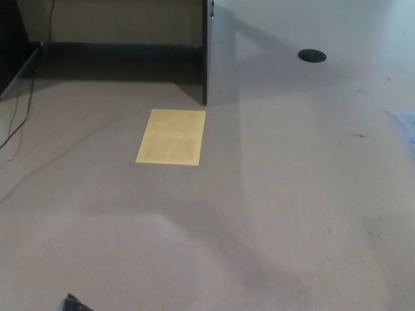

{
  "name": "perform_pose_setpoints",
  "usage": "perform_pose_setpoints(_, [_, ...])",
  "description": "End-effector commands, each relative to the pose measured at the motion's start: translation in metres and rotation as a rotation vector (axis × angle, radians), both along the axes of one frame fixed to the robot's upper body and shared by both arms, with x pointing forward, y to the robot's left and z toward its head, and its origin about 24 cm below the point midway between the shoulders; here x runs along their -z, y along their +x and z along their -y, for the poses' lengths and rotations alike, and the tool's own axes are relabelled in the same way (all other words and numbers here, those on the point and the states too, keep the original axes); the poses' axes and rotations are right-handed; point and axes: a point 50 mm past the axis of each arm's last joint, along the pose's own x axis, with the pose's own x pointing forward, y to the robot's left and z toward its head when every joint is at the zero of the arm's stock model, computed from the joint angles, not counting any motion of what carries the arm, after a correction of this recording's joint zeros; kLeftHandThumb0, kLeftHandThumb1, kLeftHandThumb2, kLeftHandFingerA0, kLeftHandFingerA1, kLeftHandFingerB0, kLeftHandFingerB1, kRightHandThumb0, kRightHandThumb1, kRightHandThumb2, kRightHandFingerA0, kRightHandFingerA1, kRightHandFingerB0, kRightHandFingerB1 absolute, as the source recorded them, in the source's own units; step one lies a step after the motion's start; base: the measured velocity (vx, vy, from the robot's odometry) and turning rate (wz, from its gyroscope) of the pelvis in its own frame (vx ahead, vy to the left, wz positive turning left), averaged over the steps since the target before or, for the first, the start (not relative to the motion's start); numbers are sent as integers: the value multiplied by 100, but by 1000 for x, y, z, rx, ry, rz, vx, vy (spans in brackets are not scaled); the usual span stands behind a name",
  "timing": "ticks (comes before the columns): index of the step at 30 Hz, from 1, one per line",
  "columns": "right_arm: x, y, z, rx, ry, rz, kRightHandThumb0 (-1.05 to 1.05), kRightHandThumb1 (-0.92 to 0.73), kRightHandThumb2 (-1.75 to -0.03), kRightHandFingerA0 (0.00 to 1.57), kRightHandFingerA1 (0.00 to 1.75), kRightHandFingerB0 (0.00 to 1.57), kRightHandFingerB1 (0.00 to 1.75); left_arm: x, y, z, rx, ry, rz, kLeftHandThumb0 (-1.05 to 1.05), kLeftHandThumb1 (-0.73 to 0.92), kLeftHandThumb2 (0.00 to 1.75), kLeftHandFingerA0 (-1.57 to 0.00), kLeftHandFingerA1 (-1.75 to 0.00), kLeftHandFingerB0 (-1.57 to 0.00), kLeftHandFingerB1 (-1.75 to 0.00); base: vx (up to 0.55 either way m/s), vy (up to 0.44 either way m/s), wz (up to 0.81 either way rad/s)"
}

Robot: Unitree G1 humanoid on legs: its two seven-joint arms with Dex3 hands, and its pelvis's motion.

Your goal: A person is holding a plastic bag and the robot extends its left hand to grab the bag by hooking its thumb into the holes at the top and brings its hand down by its side. Then it extends its arm again to hand the plastic bag back to the person.

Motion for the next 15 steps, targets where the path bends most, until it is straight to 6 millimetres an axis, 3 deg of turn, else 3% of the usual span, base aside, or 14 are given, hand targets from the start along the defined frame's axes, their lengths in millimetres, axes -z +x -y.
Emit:
perform_pose_setpoints(1, [0, -2, 4, 19, -6, -6, -40, -60, -81, 67, 61, 51, 53, -16, 10, -5, -1, 4, 122, -2, 70, 78, -91, -165, -82, -125, 0, 0, 0])
perform_pose_setpoints(3, [1, -4, 4, 18, -11, -11, -40, -60, -81, 65, 60, 51, 53, -27, 18, -2, 46, -22, 188, -2, 67, 88, -83, -168, -73, -138, 0, 0, 0])
perform_pose_setpoints(5, [1, -5, 4, 13, -18, -17, -40, -60, -81, 64, 59, 51, 52, -42, 28, 3, 94, -53, 261, 0, 66, 88, -84, -167, -73, -144, 0, 0, 0])
perform_pose_setpoints(6, [1, -6, 3, 9, -16, -16, -40, -60, -82, 65, 61, 52, 53, -51, 33, 7, 120, -56, 303, 2, 62, 95, -85, -171, -73, -138, 0, 0, 0])
perform_pose_setpoints(8, [1, -7, 4, 13, -14, -17, -40, -60, -81, 65, 60, 52, 53, -61, 39, 11, 138, -44, 362, 2, 60, 93, -88, -170, -76, -141, 0, 0, 0])
perform_pose_setpoints(9, [1, -7, 4, 16, -12, -17, -33, -71, -61, 72, 52, 57, 43, -73, 46, 16, 162, -40, 414, 1, 60, 95, -87, -172, -74, -145, 0, 0, 0])
perform_pose_setpoints(11, [1, -7, 4, 16, -11, -16, -33, -71, -61, 72, 52, 56, 42, -83, 51, 21, 192, -60, 445, 1, 58, 99, -88, -172, -74, -146, 0, 0, 0])
perform_pose_setpoints(12, [1, -7, 4, 15, -12, -14, -33, -70, -61, 74, 53, 56, 42, -100, 59, 27, 241, -54, 498, 1, 66, 89, -86, -175, -70, -141, 0, 0, 0])
perform_pose_setpoints(14, [1, -7, 4, 16, -12, -17, -33, -70, -61, 73, 52, 57, 42, -120, 67, 34, 287, -58, 549, 1, 65, 92, -83, -174, -69, -141, 0, 0, 0])
perform_pose_setpoints(15, [1, -7, 4, 11, -18, -16, -40, -59, -82, 65, 60, 52, 53, -132, 72, 39, 306, -43, 599, 1, 62, 90, -87, -171, -74, -143, 0, 0, 0])
